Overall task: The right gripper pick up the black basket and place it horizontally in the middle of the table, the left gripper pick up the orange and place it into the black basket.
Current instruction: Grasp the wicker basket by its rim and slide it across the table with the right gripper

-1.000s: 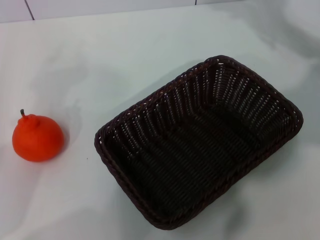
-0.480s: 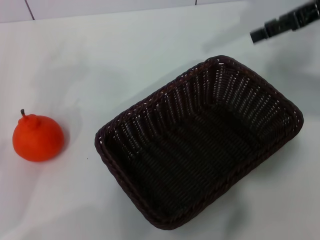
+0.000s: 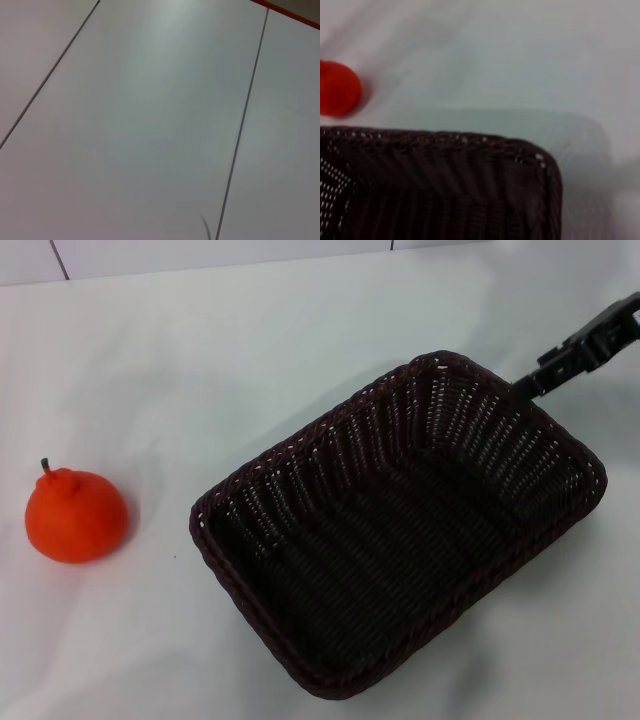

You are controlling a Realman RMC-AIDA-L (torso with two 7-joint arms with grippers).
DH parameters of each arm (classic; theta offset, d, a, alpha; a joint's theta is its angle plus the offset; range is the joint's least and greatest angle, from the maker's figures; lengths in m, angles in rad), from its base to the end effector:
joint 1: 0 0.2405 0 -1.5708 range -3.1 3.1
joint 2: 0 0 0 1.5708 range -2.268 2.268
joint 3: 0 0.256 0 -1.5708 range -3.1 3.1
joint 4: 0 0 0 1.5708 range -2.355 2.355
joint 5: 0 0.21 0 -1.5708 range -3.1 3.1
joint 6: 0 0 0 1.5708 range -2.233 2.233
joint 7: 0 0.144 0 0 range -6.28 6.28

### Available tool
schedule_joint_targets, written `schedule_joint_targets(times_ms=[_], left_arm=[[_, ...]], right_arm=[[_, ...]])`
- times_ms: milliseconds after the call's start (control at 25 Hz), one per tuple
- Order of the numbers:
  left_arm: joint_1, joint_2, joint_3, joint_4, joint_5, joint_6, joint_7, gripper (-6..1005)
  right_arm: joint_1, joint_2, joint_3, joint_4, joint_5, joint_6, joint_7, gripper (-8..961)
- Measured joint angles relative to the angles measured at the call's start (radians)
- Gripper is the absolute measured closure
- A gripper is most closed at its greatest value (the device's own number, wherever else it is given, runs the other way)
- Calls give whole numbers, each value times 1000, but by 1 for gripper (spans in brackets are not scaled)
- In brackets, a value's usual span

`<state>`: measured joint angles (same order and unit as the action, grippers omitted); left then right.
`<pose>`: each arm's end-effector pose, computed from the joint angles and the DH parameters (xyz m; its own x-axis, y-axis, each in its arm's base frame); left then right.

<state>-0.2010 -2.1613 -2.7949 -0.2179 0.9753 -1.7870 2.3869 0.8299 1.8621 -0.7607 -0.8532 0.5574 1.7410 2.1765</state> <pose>-0.3449 0.2222 0.0677 0.3182 -0.4488 0.8351 0.8806 -0.1863 -0.4357 0.2306 0.3946 0.0984 -0.6748 0.7347 -0.0696 0.6990 0.6666 0.2589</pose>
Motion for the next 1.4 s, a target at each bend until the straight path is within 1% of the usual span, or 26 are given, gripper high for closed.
schedule_joint_targets(times_ms=[160, 400, 480, 600, 800, 920, 1000, 1080, 1200, 1240, 1280, 1400], left_arm=[[0, 0, 0, 2, 0, 0, 0, 647], [0, 0, -1, 3, 0, 1, 0, 648], [-1, 0, 0, 3, 0, 6, 0, 648], [-5, 0, 0, 2, 0, 15, 0, 648], [-6, 0, 0, 0, 2, 24, 0, 646], [-7, 0, 0, -1, 2, 25, 0, 646], [-8, 0, 0, -1, 2, 25, 0, 645], [-8, 0, 0, -1, 3, 25, 0, 645], [-8, 0, 0, -3, 3, 25, 0, 645], [-8, 0, 0, -3, 3, 25, 0, 645], [-8, 0, 0, -3, 3, 25, 0, 644], [-8, 1, 0, -3, 3, 25, 0, 644]], right_arm=[[2, 14, -41, 63, -4, -59, 0, 147], [0, 46, -78, 121, -5, -137, -10, 216], [-4, 51, -79, 123, -5, -152, -11, 239], [-6, 53, -76, 127, -6, -158, -11, 274], [-8, 53, -72, 129, -6, -150, -10, 515], [-10, 53, -70, 130, -5, -147, -4, 720], [-11, 50, -61, 130, -2, -143, 5, 735], [-12, 45, -18, 131, 2, -128, 12, 751], [-11, 35, 73, 131, 5, -97, 17, 766], [-11, 25, 160, 134, 16, -81, 38, 766], [-11, 25, 160, 134, 16, -81, 38, 766], [-24, 13, 251, 137, 66, -70, 110, 765]])
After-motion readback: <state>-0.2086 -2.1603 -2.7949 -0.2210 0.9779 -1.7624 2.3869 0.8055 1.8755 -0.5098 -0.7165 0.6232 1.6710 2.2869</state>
